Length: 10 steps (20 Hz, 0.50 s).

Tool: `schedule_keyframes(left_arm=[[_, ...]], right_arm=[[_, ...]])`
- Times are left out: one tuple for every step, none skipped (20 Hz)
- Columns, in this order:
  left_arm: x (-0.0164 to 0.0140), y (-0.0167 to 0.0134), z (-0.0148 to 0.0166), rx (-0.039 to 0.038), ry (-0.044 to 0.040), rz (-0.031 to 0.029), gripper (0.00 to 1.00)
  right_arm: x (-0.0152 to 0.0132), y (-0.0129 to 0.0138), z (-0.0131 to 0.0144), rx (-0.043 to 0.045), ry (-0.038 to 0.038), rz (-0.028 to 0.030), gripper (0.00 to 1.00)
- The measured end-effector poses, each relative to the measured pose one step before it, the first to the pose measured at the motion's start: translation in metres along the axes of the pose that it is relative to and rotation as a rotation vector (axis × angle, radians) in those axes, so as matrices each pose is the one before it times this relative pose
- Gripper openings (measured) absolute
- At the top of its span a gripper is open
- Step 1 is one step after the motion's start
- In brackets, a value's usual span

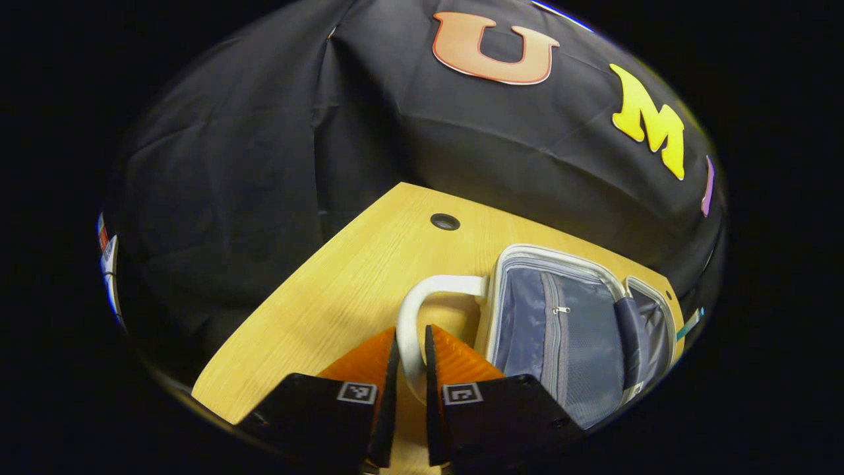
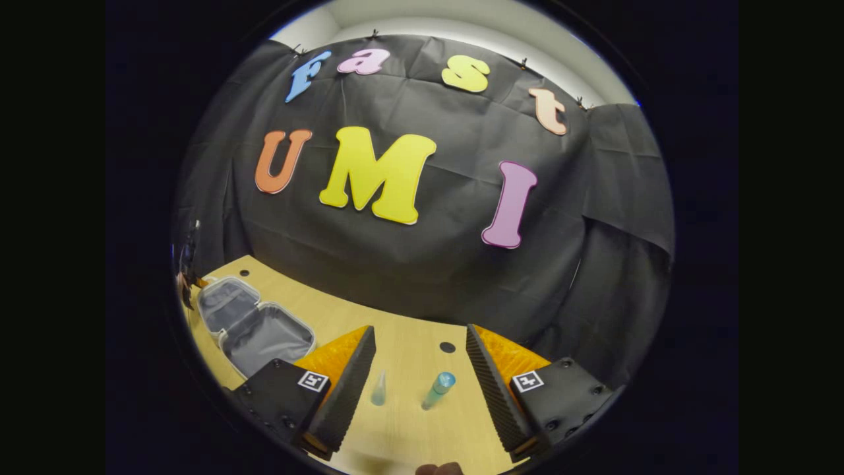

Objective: First open the suitcase, pack the skin care products into it, and then close the suitcase.

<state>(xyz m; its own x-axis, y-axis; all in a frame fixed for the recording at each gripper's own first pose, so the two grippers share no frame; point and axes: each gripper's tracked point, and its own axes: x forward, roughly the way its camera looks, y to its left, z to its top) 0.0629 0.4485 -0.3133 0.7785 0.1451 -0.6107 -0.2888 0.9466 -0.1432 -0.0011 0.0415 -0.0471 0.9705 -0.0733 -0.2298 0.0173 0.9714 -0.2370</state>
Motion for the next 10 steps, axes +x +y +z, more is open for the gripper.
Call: schedule_keyframes(left_arm=[[-0.00101,0.00426,0.00155,0.01776,0.00215,0.02624,0.36],[-0.00411,0.00206,0.00422,0.01091,-0.00708,0.01310,0.46],[-0.00547,0.00140,0.00434,0.00593,-0.00841,0.00767,0.52],[-0.00536,-0.00117,0.00464,0.00100,-0.01158,0.00142,0.75],[-0.00790,-0.00292,0.00521,-0.00148,-0.01140,-0.00054,0.67],[-0.01251,-0.00646,0.00538,-0.00187,-0.01190,-0.01003,0.84],[-0.01040,-0.01070,0.00792,0.00343,-0.02198,-0.01114,1.00],[-0.00979,-0.01097,0.00928,0.00993,-0.02369,-0.00764,1.00],[-0.01147,-0.01264,0.01098,0.00766,-0.02637,-0.00456,1.00],[-0.01168,-0.01610,0.00943,0.00373,-0.02861,-0.00922,1.00]], right_arm=[[0.00215,0.00168,-0.00213,0.00662,0.00513,0.00574,0.82],[0.00075,0.00151,-0.00035,-0.00052,0.00148,0.00618,0.82],[0.00028,0.00136,-0.00054,-0.00183,-0.00282,0.00768,0.82],[-0.00011,-0.00046,0.00111,0.00086,-0.00571,0.00657,0.82],[0.00012,-0.00297,-0.00038,0.00442,-0.00592,0.00348,0.82],[0.00042,-0.00332,0.00093,0.00869,-0.00595,0.00117,0.82],[0.00080,-0.00406,-0.00055,0.01348,-0.00494,-0.00002,0.82],[-0.00038,-0.00395,-0.00048,0.01370,-0.00527,0.00034,0.82],[-0.00025,-0.00461,-0.00270,0.01027,-0.00330,0.00038,0.82],[-0.00036,-0.00491,-0.00349,0.00704,-0.00165,0.00312,0.82]])
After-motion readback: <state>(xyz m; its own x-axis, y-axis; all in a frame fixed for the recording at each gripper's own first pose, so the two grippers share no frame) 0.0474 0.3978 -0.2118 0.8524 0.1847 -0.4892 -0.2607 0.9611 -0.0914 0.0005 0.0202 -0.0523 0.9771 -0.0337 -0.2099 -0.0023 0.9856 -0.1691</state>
